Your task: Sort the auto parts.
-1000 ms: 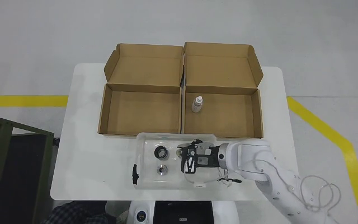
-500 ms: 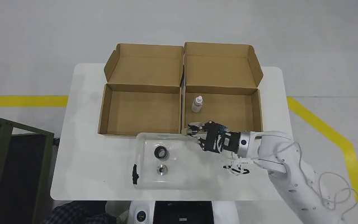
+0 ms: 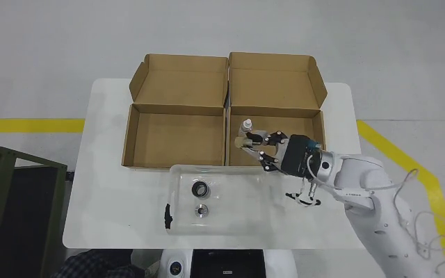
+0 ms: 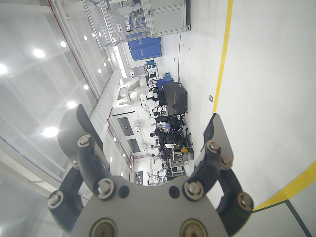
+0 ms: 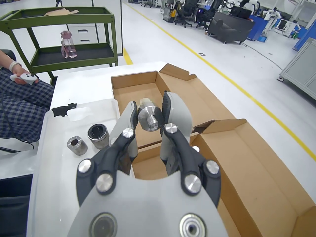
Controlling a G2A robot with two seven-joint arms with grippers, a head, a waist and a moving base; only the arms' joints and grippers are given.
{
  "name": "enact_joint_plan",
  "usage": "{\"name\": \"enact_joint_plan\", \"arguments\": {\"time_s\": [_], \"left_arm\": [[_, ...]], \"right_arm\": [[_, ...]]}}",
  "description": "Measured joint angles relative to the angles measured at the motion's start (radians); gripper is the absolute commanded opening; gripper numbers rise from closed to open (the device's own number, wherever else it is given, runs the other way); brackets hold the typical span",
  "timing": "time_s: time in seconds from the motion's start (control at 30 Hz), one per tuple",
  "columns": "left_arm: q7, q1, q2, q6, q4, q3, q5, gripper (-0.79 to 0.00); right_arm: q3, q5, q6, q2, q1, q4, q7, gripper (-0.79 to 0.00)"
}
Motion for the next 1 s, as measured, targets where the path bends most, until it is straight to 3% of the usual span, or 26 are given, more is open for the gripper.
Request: {"name": "enact_joint_plan", "arguments": {"time_s": [0.53,1.0], "left_arm": [[0.0,0.0,0.0,0.0,0.0,0.0,0.0,0.0],[0.0,0.0,0.0,0.0,0.0,0.0,0.0,0.0]], "right_arm": [[0.017,0.026,-0.03,-0.001,0.02,0.03,-0.054,-0.785],[0.028,-0.075,-0.042,0.013,0.032,0.124,0.17,-0.785]]}}
